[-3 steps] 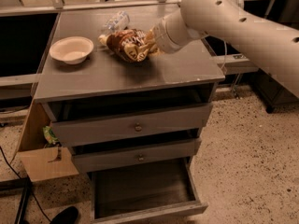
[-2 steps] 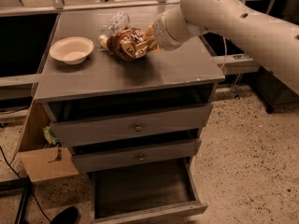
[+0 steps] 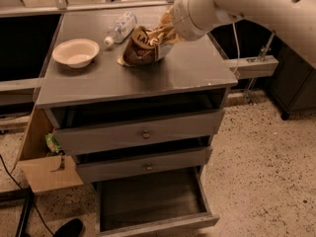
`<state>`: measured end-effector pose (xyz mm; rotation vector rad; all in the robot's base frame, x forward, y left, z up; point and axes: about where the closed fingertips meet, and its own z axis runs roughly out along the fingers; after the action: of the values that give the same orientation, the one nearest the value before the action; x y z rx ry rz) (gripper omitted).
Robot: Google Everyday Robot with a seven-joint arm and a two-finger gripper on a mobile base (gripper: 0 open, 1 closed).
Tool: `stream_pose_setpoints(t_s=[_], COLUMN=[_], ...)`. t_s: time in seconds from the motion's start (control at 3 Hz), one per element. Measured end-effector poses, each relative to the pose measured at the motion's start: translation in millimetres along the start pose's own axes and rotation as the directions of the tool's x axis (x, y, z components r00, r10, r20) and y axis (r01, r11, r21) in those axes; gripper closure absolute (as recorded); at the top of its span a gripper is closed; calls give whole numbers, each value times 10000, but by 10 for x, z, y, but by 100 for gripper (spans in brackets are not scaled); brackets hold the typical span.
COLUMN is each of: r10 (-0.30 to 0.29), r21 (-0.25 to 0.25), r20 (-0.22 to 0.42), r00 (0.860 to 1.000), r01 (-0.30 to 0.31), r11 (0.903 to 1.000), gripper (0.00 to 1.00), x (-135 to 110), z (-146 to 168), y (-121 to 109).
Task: Place brown chip bag into bottom drawer
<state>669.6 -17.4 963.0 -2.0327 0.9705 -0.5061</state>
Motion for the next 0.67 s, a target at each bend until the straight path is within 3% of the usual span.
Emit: stream_pose_setpoints(t_s=[0.67], r10=[-431], r21=[208], r20=[353], r00=[9984], r01=[424], r11=[9989], gripper=[100], x=[-34], z=[-759], y=[138])
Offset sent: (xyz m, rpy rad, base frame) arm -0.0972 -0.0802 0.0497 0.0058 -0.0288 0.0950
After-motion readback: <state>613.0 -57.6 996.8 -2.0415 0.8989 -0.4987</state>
